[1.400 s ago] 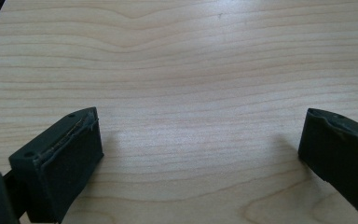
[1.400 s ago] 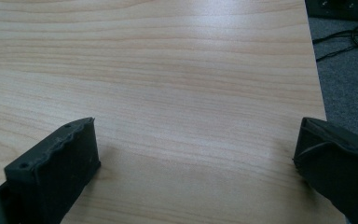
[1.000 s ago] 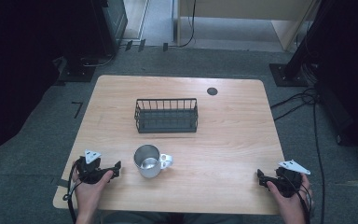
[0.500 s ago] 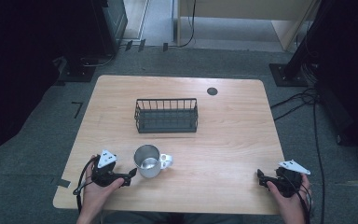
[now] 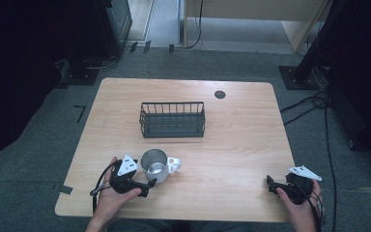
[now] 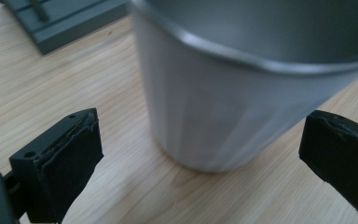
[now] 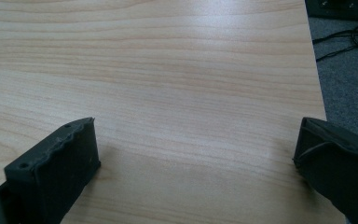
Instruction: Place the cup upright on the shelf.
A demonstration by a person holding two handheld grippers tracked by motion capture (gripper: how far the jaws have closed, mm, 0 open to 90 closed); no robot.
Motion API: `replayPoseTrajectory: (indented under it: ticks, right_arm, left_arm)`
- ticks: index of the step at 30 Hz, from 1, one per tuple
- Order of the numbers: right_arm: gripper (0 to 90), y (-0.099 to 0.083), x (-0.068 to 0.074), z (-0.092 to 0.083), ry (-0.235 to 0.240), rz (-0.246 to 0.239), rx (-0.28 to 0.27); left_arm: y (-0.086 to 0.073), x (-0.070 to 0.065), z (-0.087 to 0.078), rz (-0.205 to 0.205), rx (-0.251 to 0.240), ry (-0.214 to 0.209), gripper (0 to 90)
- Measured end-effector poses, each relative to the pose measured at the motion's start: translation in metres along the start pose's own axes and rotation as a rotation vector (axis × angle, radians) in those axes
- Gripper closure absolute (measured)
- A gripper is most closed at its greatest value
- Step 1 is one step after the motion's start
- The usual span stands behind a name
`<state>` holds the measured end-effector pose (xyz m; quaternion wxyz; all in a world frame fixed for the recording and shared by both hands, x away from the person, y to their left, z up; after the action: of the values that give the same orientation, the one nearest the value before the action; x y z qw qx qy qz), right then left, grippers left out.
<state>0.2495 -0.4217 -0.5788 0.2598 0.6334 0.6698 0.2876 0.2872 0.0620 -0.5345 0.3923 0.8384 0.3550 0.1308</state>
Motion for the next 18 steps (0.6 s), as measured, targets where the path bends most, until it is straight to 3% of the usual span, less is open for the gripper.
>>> replayPoseTrajectory:
  ticks: [8, 13, 18]
  right_arm:
    - [0.0, 0.000, 0.000, 0.000, 0.000, 0.000, 0.000]
    - [0.0, 0.000, 0.000, 0.000, 0.000, 0.000, 0.000]
    - [0.0, 0.000, 0.000, 0.000, 0.000, 0.000, 0.000]
  left_arm:
    - [0.017, -0.008, 0.011, -0.020, -0.022, 0.009, 0.0]
    - [0.024, -0.012, 0.018, -0.018, 0.001, 0.057, 0.0]
    - [0.032, -0.016, 0.020, -0.060, 0.005, 0.098, 0.0]
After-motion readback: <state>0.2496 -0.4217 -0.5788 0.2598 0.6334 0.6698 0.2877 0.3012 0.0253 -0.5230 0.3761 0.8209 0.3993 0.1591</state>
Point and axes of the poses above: each handheld gripper's, and its own axes: z roughly forward along the jaws, y roughly out of its top, x roughly to its left, the point moved 7 cm from there along z, roughly forward along the jaws, and after that the axes turned 1 degree about -z, right-handed, at the moved point
